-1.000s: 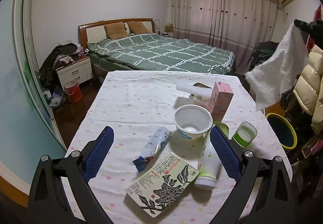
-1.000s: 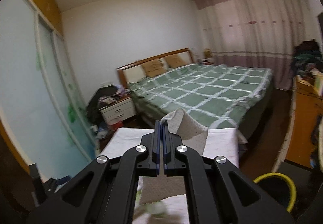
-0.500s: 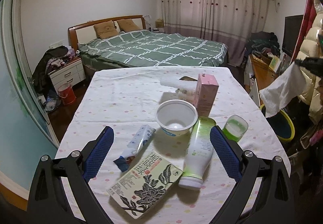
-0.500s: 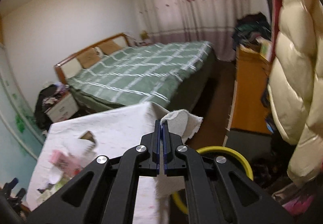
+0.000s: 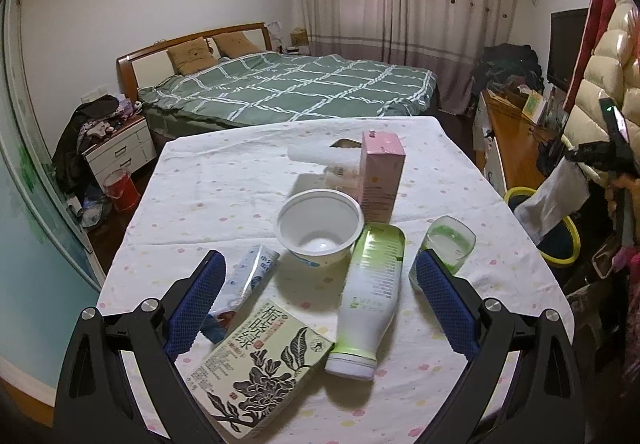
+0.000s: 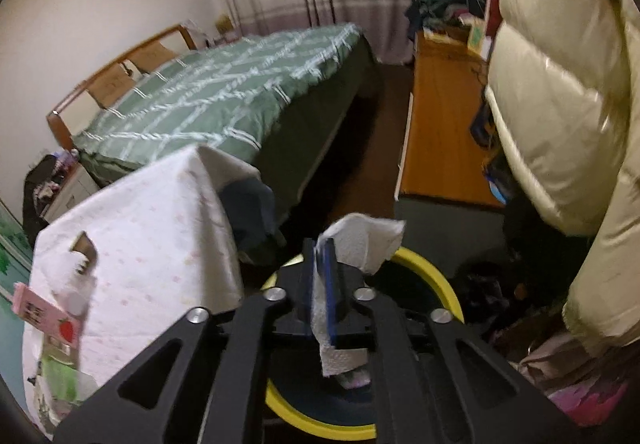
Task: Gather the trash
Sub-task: 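Carry the tissue to the bin and open the right gripper, then grasp the green-capped lotion bottle with the left gripper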
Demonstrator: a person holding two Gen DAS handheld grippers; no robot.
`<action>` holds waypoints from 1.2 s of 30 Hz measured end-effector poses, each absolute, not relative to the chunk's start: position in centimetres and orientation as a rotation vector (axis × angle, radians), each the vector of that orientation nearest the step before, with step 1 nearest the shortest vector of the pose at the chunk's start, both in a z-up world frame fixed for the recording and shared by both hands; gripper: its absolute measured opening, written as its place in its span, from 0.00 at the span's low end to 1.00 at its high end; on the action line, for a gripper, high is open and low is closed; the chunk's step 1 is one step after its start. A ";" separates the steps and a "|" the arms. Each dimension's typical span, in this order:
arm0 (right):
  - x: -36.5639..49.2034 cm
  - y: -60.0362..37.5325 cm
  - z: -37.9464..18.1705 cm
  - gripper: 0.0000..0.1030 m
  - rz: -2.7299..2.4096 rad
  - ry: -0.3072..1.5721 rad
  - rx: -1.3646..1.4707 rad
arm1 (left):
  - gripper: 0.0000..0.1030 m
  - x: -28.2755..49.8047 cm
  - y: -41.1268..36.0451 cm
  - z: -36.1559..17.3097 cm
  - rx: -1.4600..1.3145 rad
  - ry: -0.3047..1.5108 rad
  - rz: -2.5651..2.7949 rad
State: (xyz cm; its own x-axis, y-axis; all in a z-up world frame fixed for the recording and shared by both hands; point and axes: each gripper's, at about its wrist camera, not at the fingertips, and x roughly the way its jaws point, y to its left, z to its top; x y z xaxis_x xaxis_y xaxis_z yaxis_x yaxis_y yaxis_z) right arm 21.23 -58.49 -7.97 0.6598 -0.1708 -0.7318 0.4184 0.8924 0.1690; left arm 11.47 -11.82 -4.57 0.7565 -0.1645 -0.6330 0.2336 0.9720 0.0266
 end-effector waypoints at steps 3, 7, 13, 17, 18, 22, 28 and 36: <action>21.3 -59.1 -9.4 0.27 -0.362 0.820 0.342 | 0.92 11.6 -12.3 -4.9 0.116 0.685 -0.224; 21.1 -58.8 -9.8 0.27 -0.358 0.832 0.336 | 0.92 12.0 -12.8 -5.2 0.122 0.698 -0.236; 19.5 -56.6 -9.7 0.29 -0.291 0.809 0.331 | 0.92 13.3 -14.2 -7.1 0.138 0.750 -0.284; 18.1 -55.1 -10.0 0.29 -0.246 0.802 0.339 | 0.92 14.8 -15.6 -9.0 0.194 0.788 -0.303; 18.0 -54.7 -9.9 0.29 -0.238 0.800 0.339 | 0.92 15.3 -15.9 -9.6 0.201 0.804 -0.313; 17.0 -53.6 -10.3 0.30 -0.205 0.805 0.342 | 0.89 17.4 -16.9 -11.6 0.207 0.872 -0.367; 16.7 -53.0 -11.1 0.30 -0.186 0.831 0.339 | 0.70 19.8 -18.0 -13.8 0.213 0.957 -0.393; 16.8 -52.8 -12.5 0.30 -0.170 0.858 0.355 | 0.55 21.0 -18.5 -14.6 0.225 0.998 -0.424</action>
